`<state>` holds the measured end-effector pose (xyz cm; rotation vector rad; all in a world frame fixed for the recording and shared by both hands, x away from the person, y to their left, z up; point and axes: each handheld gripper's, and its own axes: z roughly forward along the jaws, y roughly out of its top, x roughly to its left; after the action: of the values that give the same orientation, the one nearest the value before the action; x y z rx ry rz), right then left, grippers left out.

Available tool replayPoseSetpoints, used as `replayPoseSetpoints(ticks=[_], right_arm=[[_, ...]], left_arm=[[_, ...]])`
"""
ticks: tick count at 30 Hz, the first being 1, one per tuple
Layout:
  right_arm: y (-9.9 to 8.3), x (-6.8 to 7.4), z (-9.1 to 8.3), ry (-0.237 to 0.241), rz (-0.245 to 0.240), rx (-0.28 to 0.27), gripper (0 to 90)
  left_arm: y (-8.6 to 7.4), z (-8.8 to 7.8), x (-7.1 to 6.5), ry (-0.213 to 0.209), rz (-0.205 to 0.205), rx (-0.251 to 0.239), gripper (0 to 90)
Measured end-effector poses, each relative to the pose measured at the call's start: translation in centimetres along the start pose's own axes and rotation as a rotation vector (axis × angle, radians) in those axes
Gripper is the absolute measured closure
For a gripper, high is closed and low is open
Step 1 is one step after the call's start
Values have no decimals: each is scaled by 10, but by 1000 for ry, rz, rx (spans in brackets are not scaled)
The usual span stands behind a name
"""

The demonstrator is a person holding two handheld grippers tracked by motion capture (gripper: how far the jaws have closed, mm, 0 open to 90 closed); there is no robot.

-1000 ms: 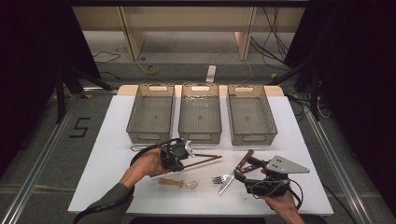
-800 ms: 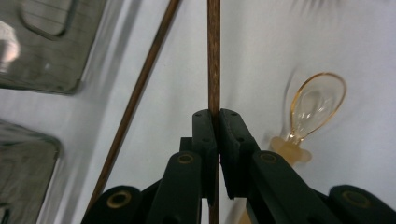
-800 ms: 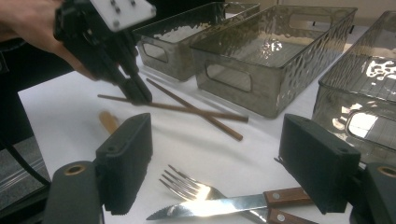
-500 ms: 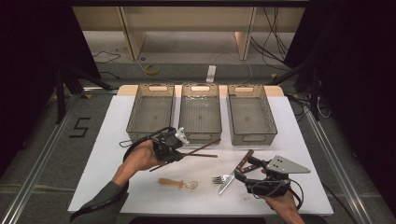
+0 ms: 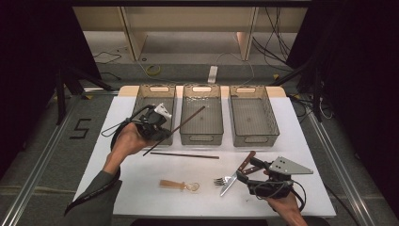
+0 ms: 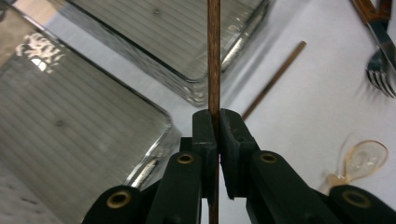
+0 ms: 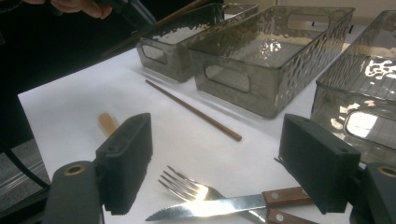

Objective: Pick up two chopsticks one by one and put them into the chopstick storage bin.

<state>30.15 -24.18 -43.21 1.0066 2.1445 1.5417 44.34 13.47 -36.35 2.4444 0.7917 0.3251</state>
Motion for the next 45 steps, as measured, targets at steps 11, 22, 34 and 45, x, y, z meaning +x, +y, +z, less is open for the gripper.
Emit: replayPoseSetpoints(ticks=[11,22,34,45], right_arm=[[0,0,-1,5,-3,-5,265],[0,1,0,11,-2,0,265],[0,1,-1,19,-2,-13,257],[0,1,-1,22,-2,-15,251]], left_arm=[[7,-11,39,55,-106,-75,846],[14,-3,71,145,-157,-50,846],[13,1,101,202,-236,-71,846],[0,10,112,214,-294,-75,846]])
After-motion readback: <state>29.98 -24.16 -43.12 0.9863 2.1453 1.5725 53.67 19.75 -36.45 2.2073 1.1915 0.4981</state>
